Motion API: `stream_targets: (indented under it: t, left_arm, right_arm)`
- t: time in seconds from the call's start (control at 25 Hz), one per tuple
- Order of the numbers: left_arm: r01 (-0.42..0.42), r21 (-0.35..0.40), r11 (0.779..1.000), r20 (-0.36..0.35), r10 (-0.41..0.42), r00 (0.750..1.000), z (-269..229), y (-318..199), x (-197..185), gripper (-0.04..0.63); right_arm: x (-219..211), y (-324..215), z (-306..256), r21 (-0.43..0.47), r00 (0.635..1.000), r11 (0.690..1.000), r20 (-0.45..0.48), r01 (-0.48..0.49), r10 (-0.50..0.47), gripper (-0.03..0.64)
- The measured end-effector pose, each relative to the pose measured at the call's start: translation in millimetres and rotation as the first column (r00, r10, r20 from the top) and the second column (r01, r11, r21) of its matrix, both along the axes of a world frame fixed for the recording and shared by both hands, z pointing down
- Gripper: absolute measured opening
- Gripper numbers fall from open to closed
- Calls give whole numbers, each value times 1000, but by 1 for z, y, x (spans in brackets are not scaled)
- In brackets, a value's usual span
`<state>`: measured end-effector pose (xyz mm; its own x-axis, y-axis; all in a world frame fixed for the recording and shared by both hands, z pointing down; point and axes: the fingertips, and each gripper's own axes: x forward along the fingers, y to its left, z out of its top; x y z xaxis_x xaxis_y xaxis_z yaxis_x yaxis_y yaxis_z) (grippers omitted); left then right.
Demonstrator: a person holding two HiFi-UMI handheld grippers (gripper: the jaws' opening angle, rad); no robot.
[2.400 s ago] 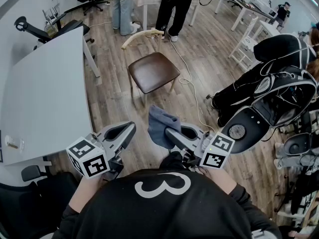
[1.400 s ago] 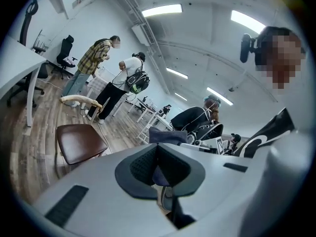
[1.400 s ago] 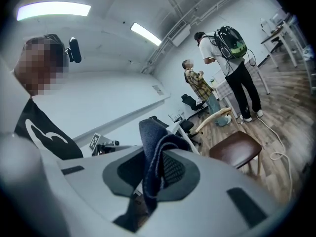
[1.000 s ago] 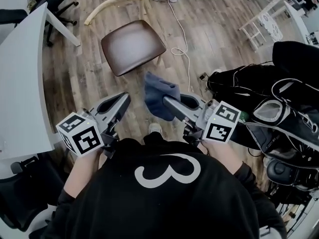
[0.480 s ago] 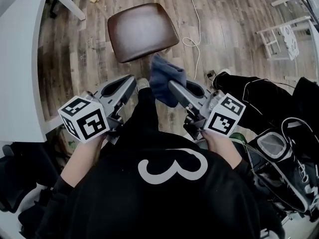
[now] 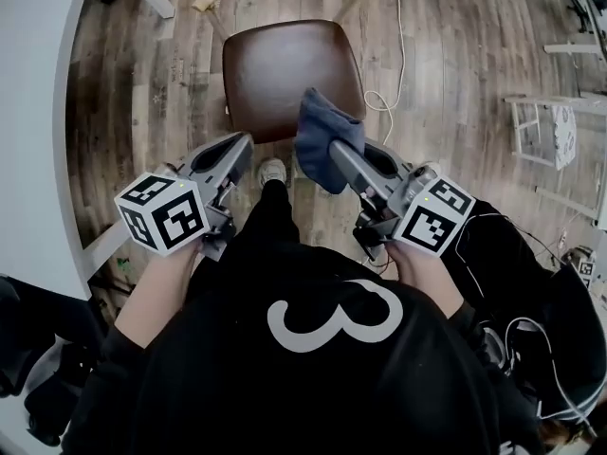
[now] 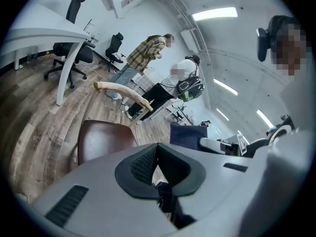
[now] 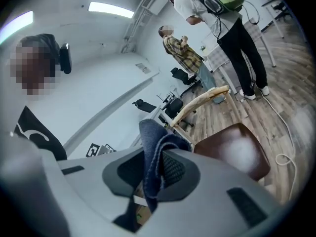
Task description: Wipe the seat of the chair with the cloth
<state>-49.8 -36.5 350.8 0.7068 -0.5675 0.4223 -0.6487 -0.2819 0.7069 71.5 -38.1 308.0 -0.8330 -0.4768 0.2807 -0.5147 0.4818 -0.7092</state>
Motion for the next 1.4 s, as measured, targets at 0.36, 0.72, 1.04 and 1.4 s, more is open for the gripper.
stream_targets:
  t: [0.36, 0.72, 1.04, 1.4]
  left_arm:
    - [154, -71, 986, 14, -153, 988, 57, -76, -52, 12]
    - [349, -108, 931, 73, -342, 937, 124, -102, -82, 12]
    - [353, -233, 906, 142, -327, 934, 200, -90, -79, 12]
    - [454, -381, 806, 174, -420, 891, 263, -50, -96, 12]
  right_arm:
    - [-43, -92, 32, -21, 997, 997, 2, 71, -71, 52]
    - [-70, -134, 103, -73, 986, 984, -32, 163, -165, 52]
    - [-92, -165, 154, -127, 971, 967, -65, 220, -230, 51]
    - [-137, -176, 215, -156, 946, 943, -92, 294, -311, 52]
